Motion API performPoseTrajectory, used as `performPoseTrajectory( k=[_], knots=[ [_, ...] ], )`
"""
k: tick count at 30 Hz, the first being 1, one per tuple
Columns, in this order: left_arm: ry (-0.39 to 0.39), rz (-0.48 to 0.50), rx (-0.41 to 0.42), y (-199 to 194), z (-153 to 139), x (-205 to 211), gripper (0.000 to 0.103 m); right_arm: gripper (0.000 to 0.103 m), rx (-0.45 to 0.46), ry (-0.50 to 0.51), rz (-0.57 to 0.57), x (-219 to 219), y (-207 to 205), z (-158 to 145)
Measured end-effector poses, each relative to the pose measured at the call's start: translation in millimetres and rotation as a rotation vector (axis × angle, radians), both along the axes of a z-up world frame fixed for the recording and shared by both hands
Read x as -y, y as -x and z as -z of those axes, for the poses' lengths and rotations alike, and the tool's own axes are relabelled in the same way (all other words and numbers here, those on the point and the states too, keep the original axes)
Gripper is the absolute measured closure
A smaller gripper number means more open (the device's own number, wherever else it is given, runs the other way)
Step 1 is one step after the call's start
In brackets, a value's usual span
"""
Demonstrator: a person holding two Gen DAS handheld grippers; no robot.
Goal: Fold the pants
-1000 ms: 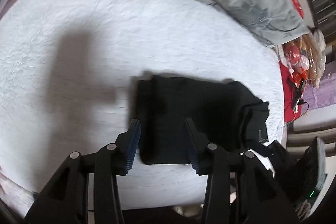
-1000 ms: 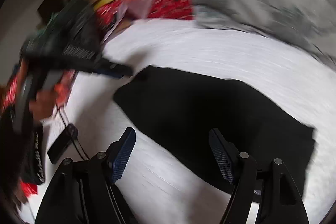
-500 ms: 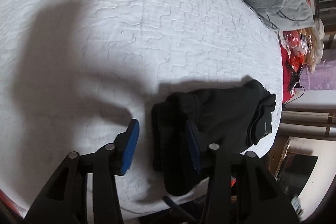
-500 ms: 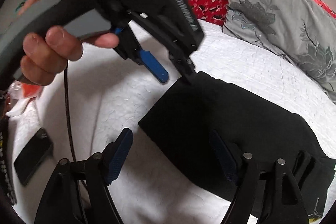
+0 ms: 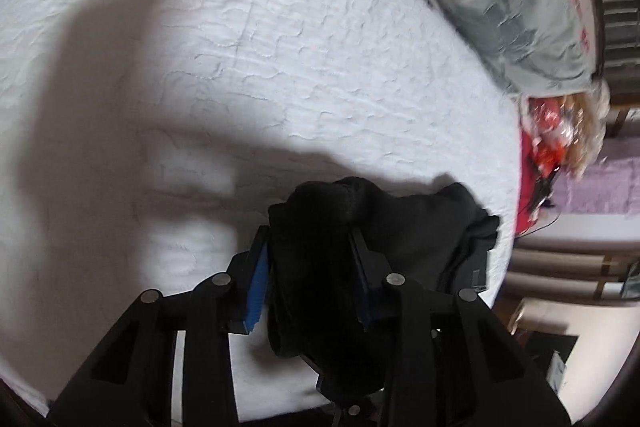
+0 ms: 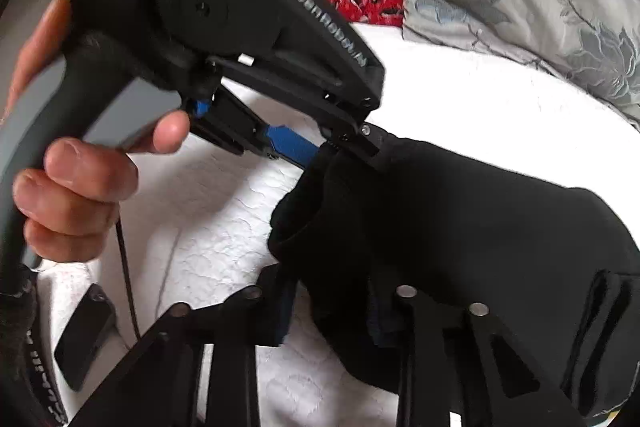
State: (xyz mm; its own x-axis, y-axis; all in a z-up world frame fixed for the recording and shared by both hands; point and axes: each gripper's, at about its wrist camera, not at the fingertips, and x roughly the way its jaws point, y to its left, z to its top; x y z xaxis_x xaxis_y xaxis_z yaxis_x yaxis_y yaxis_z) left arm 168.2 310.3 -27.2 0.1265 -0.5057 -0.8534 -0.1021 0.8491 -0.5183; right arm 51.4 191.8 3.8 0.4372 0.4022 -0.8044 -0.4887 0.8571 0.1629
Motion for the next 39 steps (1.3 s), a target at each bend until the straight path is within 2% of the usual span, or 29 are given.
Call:
performPoseTrajectory(
  k=[6, 10, 15, 19, 21, 24, 26, 27, 28, 29, 31, 32, 33, 34, 36, 39],
  knots=[
    [0.024, -0.023, 0.049, 18.2, -39.2, 30.5, 0.070, 0.078, 0.035, -0.074, -0.006, 33.2, 10.8, -28.1],
    [0.027, 0.017, 0.080, 22.8, -60.0, 83.0, 0.070, 0.078, 0.058, -0.133, 0.025, 70.7, 16.0, -48.5],
    [0.014, 0.097, 0.081, 15.5, -60.4, 169.2, 0.069, 0.077, 0.036, -0.225, 0.142, 153.0, 25.4, -61.0],
    [-0.013, 0.162, 0.058, 4.8, -41.6, 241.9, 0.069, 0.077, -0.039, -0.313, 0.307, 237.2, 29.7, -47.3],
    [-0.064, 0.190, 0.040, 0.1, -26.9, 278.2, 0.069, 0.074, -0.089, -0.351, 0.396, 275.2, 30.2, -33.3],
    [-0.113, 0.238, 0.009, 0.2, -16.3, 306.2, 0.069, 0.074, -0.226, -0.432, 0.541, 331.5, 26.0, -2.7],
    [-0.125, 0.250, 0.027, 4.3, -24.0, 310.4, 0.069, 0.074, -0.274, -0.475, 0.588, 357.5, 27.1, 9.4],
    [-0.100, 0.252, 0.046, 6.1, -33.6, 306.6, 0.069, 0.075, -0.293, -0.507, 0.574, 366.8, 27.5, 10.6],
    [-0.060, 0.247, 0.063, 7.7, -43.1, 300.6, 0.069, 0.072, -0.293, -0.514, 0.566, 370.8, 28.9, 7.9],
    [0.015, 0.220, 0.098, 10.5, -59.3, 284.8, 0.067, 0.069, -0.263, -0.512, 0.553, 377.1, 31.1, -1.4],
    [0.093, 0.161, 0.162, 15.5, -82.0, 253.4, 0.060, 0.053, -0.204, -0.529, 0.538, 386.9, 27.8, -18.1],
    [0.119, 0.130, 0.196, 18.2, -89.8, 238.0, 0.050, 0.045, -0.160, -0.548, 0.532, 392.0, 26.6, -30.5],
    [0.120, 0.085, 0.237, 22.4, -96.4, 217.7, 0.045, 0.031, -0.137, -0.549, 0.525, 393.5, 20.3, -37.6],
    [0.099, 0.050, 0.265, 25.6, -97.9, 203.4, 0.039, 0.024, -0.115, -0.544, 0.515, 391.7, 16.1, -45.0],
    [0.020, -0.014, 0.282, 32.6, -84.6, 176.0, 0.037, 0.022, -0.106, -0.535, 0.466, 383.8, 0.7, -51.3],
    [-0.003, -0.049, 0.215, 38.1, -47.3, 160.6, 0.037, 0.022, -0.144, -0.458, 0.407, 360.5, -29.1, -45.9]
  ],
)
